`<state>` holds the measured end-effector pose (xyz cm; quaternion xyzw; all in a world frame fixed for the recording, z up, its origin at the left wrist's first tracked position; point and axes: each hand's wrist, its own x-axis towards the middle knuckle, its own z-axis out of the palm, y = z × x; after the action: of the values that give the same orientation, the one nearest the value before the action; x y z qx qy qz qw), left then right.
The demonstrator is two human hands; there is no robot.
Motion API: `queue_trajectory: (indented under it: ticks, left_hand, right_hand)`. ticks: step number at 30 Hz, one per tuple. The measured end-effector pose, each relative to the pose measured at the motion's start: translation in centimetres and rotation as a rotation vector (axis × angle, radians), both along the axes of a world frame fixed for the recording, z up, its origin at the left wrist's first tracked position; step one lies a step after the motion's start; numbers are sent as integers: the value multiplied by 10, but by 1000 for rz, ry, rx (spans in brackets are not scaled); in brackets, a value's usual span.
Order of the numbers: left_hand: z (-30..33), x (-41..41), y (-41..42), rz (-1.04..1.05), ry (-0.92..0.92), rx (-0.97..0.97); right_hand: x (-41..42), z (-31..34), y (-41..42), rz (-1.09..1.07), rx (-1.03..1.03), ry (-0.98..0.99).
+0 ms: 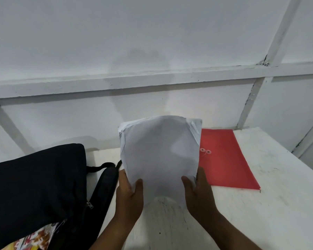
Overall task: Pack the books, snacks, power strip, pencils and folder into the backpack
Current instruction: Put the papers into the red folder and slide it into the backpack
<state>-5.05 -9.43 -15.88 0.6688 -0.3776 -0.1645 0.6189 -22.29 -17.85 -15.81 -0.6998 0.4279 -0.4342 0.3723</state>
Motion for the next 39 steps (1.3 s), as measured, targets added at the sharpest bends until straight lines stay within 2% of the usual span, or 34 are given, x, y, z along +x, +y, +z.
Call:
queue_trajectory:
  ticks: [7, 12, 21, 25, 28, 30, 31, 32, 34, 36, 39]
  left_hand:
    - [-10, -5, 3, -100, 37, 74]
    - [-10, -16, -12, -187, -48, 136]
    - [-11, -75, -73, -348, -62, 340]
    - [-8, -116, -115, -409, -191, 319]
    - [-19, -140, -142, -457, -426, 257]
    - [-41, -146, -154, -370, -657, 392]
    - [-46, -150, -158, -313, -717, 501]
    - [-51, -154, -160, -269, -737, 596]
    - [-52, -168, -163, -252, -763, 664]
    - [-45, -180, -167, -295, -755, 638]
    - [-41, -184, -170, -346, -595, 576]
  right_hand:
    - [-16, -3, 17, -58, 85, 75]
    - [-42, 6, 16, -138, 128, 119]
    - [-125, 1, -43, -158, 142, 106]
    - [-184, -4, -88, -148, 194, 127]
    - [-234, -6, -119, -135, 235, 113]
    - [-266, -7, -136, -146, 275, 106]
    - [-280, -8, -144, -153, 298, 100]
    - [-293, -9, -153, -160, 320, 96]
    - [-314, -14, -169, -182, 359, 80]
    - [-327, -18, -181, -194, 380, 43]
    - [-335, -23, -193, -218, 385, 5]
